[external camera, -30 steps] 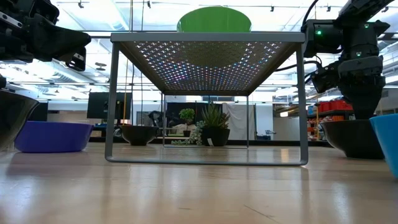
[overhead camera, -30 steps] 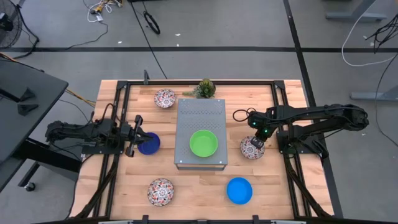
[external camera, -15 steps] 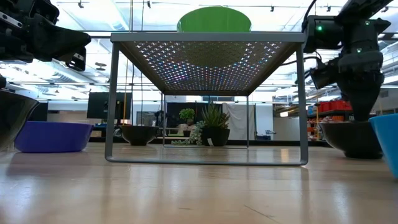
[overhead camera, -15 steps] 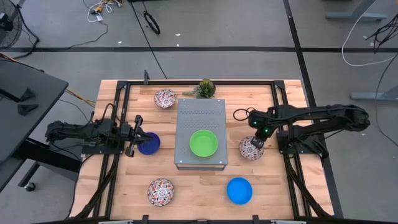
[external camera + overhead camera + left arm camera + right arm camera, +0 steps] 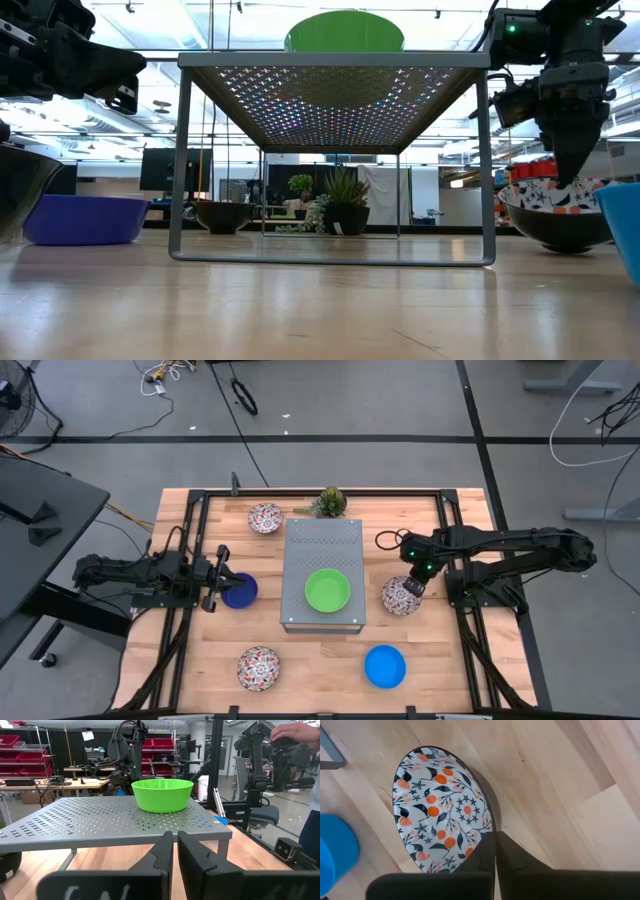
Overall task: Pick & Place Mini bowls
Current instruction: Put the bottom right white patterned bowl on the shelf
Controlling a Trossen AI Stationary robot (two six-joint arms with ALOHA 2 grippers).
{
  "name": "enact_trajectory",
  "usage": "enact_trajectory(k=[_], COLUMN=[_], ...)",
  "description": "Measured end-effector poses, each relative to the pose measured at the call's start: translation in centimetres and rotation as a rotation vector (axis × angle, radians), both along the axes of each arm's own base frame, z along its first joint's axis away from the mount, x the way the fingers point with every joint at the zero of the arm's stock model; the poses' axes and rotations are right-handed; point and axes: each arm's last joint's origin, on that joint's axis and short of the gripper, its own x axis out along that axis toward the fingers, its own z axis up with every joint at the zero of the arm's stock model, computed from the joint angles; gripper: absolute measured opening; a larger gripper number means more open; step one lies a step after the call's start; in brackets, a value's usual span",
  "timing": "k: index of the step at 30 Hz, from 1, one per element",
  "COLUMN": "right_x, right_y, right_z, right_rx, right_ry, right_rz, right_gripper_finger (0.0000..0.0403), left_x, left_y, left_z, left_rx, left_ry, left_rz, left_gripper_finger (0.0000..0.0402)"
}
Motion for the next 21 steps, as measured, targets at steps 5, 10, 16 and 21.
enact_trajectory(k=[5,10,16,21], right_x=[0.0,-0.2,-0.6,-0.7], right_y=[0.1,0.2,0.3,0.3], right_z=[0.0,0.3,0.8,2.0], right_rx=[0.019,0.03,0.045,0.052], right_ry=[-0.005,-0.026,-0.064,-0.123], right_rz=[0.012,0.017,0.019,0.023], right_gripper_finger=[0.0,0.0,0.0,0.0], left_x=[0.0,0.0,0.0,0.0], left_y=[0.0,0.0,0.0,0.0], left_z=[0.0,0.0,0.0,0.0], left_rx=[0.0,0.0,0.0,0.0], left_ry=[0.0,0.0,0.0,0.0], left_rz=[0.0,0.0,0.0,0.0], left_gripper_finger=[0.003,0.003,0.003,0.003])
